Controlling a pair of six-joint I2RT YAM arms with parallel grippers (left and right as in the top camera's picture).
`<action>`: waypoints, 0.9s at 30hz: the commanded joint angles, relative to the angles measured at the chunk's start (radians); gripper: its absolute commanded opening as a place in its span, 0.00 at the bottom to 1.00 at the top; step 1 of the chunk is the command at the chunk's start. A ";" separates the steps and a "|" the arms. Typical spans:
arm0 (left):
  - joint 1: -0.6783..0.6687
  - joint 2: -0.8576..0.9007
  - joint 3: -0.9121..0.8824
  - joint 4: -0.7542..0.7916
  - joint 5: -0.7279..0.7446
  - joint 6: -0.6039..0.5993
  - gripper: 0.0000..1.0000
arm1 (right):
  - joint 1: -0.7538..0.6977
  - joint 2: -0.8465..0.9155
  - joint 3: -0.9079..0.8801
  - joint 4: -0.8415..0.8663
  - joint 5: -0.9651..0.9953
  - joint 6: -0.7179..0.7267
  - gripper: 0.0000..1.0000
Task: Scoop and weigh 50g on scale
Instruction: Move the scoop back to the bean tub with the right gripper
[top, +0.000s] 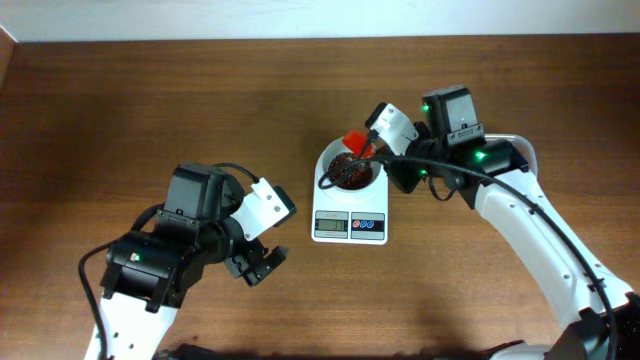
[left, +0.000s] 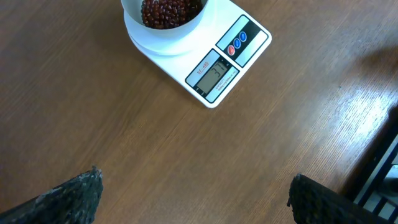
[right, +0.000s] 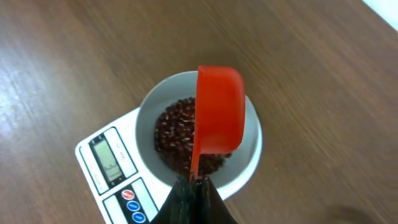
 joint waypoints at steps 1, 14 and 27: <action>0.006 -0.001 0.006 0.002 0.018 0.015 0.99 | -0.003 -0.047 0.063 -0.009 0.042 -0.007 0.04; 0.006 -0.001 0.006 0.002 0.018 0.015 0.99 | -0.274 -0.082 0.086 -0.273 0.619 0.264 0.04; 0.006 -0.001 0.006 0.002 0.018 0.015 0.99 | -0.378 0.154 0.085 -0.344 0.312 0.264 0.04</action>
